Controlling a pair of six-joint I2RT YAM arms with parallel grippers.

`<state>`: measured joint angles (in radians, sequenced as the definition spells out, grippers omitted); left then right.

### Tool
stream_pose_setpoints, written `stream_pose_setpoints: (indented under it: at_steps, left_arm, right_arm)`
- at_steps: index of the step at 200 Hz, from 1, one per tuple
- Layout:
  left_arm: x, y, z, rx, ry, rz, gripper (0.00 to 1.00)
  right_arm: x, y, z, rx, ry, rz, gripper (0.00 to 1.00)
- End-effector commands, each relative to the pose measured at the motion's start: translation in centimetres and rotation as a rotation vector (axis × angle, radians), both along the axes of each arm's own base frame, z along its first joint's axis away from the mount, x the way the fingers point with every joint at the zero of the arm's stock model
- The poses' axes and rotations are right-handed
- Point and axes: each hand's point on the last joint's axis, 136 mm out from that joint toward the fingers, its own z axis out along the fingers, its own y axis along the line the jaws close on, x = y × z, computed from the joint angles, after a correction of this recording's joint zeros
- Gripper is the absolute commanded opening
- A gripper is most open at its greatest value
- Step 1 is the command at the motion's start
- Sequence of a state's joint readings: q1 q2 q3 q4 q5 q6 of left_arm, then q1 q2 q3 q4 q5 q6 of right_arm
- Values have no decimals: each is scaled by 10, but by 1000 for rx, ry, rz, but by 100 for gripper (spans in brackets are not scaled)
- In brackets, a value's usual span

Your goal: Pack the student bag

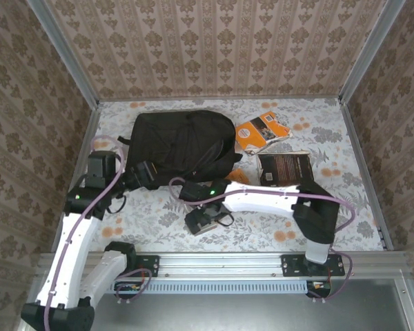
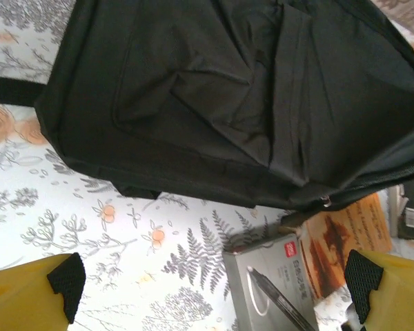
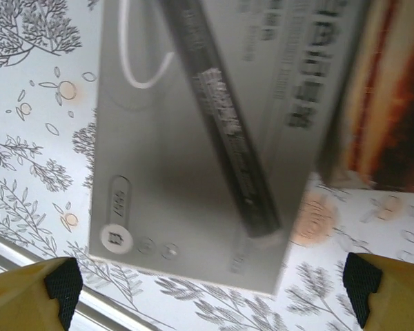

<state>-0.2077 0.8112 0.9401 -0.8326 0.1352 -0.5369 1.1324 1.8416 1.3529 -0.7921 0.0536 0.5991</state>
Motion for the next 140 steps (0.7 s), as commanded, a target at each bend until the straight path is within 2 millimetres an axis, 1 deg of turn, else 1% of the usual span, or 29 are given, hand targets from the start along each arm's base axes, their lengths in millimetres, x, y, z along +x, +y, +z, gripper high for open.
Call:
stream_pose_setpoints:
  at_steps: [1,14,22,60,94,140]
  left_arm:
    - [12,7,6,59,-38,1,100]
    - [16,9,0,81,-40,1,100]
    - [16,11,-5,96,-37,9,100]
    - [9,16,-24,134,-50,6,100]
    - [7,12,-24,151,-55,-17,100]
    - [7,8,-26,141,-46,-33,100]
  right_arm:
    - [-3,-3,-10,-74,24,-34,100]
    - [-4,1,-14,-79,31,-44,100]
    - [-5,0,-17,-100,35,-50,100]
    - [-9,-3,-26,-141,45,-68,100]
    - [-7,-8,-34,-181,41,-94,100]
    - [-1,-9,-44,-219,32,-109,100]
